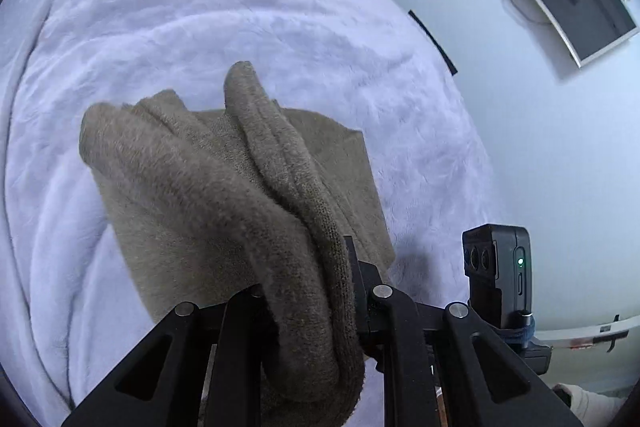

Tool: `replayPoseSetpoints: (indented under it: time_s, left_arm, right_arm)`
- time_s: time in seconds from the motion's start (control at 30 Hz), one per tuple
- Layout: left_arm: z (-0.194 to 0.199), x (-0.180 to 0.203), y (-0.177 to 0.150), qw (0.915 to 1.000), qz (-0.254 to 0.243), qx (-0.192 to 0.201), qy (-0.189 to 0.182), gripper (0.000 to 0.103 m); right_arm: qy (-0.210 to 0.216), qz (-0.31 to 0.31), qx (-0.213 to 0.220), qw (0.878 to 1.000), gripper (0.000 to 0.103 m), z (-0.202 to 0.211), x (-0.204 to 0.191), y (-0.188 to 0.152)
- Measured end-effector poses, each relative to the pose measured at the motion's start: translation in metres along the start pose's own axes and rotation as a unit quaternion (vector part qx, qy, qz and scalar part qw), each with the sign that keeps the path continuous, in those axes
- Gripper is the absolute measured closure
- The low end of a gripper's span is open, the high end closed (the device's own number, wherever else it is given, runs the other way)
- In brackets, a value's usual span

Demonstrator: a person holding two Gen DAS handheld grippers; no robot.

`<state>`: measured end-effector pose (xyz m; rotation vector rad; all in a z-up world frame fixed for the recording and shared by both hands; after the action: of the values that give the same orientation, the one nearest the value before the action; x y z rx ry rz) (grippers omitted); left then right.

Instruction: Fold small clothes

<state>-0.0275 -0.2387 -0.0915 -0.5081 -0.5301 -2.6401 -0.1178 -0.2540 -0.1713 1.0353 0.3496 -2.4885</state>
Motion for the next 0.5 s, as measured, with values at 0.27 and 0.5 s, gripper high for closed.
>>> replayPoseSetpoints:
  time_s: [0.27,0.5]
  left_arm:
    - [0.004,0.005,-0.022,0.9990,0.034,0.007,0.030,0.029]
    - [0.063,-0.034,-0.025,0.9909,0.074,0.083,0.077,0.025]
  right_arm:
    - [0.073,-0.076,-0.030,0.994,0.069,-0.002,0.045,0.015]
    - [0.169,-0.162,-0.004,0.972,0.056,0.003,0.069,0.026]
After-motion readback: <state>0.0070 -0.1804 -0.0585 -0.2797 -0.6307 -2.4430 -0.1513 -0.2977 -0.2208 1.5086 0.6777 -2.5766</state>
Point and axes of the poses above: each gripper's, at about its wrist camera, not at the fingertips, and z roughly against the way its jaws point, x to its right, y to its top, the point moved 4 cm from there along -z, roughly the way its jaws point, and after that the axes turned 5 degrees about -z, right-handed, at the moved point
